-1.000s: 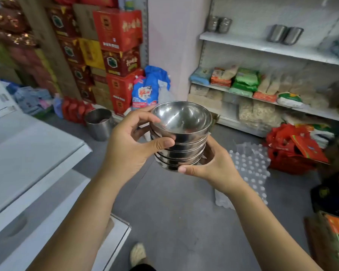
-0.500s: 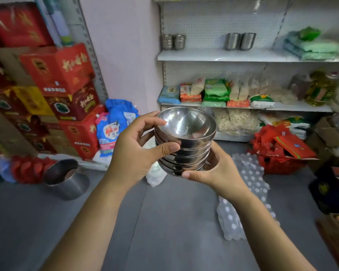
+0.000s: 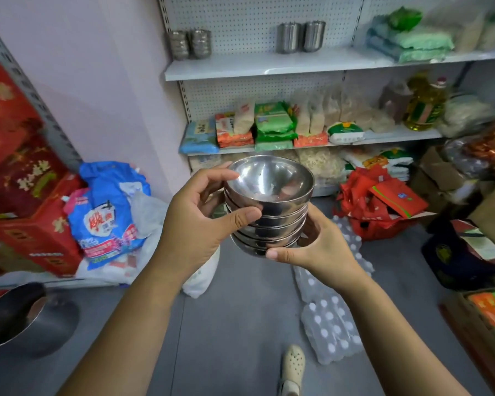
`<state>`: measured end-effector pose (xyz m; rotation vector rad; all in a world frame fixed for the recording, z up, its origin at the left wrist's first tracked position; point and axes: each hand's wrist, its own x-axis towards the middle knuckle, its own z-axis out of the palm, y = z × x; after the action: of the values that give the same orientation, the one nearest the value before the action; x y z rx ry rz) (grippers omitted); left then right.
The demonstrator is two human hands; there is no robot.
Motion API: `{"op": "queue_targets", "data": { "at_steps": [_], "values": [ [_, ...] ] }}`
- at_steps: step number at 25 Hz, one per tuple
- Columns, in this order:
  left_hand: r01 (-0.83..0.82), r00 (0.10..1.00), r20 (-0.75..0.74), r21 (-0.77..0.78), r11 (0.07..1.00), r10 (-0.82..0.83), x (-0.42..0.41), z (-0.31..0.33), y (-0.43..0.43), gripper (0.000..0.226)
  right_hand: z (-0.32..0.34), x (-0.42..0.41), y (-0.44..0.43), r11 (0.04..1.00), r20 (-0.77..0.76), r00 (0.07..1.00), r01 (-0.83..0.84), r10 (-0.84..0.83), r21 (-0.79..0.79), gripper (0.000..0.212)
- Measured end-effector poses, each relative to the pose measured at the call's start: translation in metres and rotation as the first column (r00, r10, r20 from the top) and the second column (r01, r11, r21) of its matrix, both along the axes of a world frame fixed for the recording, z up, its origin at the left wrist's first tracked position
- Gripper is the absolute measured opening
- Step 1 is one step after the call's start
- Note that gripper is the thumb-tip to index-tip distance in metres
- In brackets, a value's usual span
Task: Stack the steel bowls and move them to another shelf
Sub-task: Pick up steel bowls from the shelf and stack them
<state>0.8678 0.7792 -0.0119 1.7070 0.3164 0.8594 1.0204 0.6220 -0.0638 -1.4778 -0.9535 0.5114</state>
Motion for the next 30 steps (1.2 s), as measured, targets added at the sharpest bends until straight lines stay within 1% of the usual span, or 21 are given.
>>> {"op": "queue_targets", "data": {
  "at_steps": [4, 7, 10, 14, 17, 21, 23, 30],
  "values": [
    [0.008, 0.999, 0.050, -0.014, 1.000, -0.007, 0.077, 0.010, 0.056, 0.084, 0.010, 0.089, 0.067, 0.999, 0.032, 0.999, -0.041, 0.041, 0.010, 0.083],
    [-0.069, 0.995, 0.074, -0.031, 0.997, 0.071, 0.134, 0.020, 0.100, 0.093, 0.024, 0.157, 0.121, 0.994, 0.036, 0.994, -0.108, 0.108, 0.015, 0.082],
    [-0.135, 0.988, 0.065, -0.033, 0.990, 0.137, 0.182, 0.022, 0.147, 0.096, 0.033, 0.212, 0.172, 0.987, 0.049, 0.986, -0.161, 0.160, 0.014, 0.083],
    [-0.165, 0.985, 0.038, -0.052, 0.985, 0.167, 0.225, 0.015, 0.203, 0.100, 0.022, 0.259, 0.230, 0.980, 0.012, 0.980, -0.200, 0.200, -0.005, 0.081],
    [-0.183, 0.983, 0.018, -0.070, 0.981, 0.185, 0.253, 0.006, 0.253, 0.096, 0.008, 0.292, 0.283, 0.974, -0.023, 0.974, -0.224, 0.223, -0.021, 0.081],
    [-0.173, 0.985, -0.013, -0.050, 0.984, 0.173, 0.294, 0.006, 0.338, 0.086, 0.005, 0.331, 0.365, 0.978, -0.022, 0.978, -0.206, 0.206, -0.014, 0.084],
    [-0.144, 0.990, -0.011, -0.033, 0.989, 0.143, 0.320, 0.015, 0.388, 0.083, 0.010, 0.354, 0.411, 0.986, -0.036, 0.985, -0.167, 0.167, -0.002, 0.082],
    [-0.035, 0.999, -0.035, 0.044, 0.998, 0.036, 0.420, 0.052, 0.553, 0.084, 0.039, 0.439, 0.558, 0.996, -0.035, 0.997, -0.073, 0.074, 0.041, 0.075]
  ]
}}
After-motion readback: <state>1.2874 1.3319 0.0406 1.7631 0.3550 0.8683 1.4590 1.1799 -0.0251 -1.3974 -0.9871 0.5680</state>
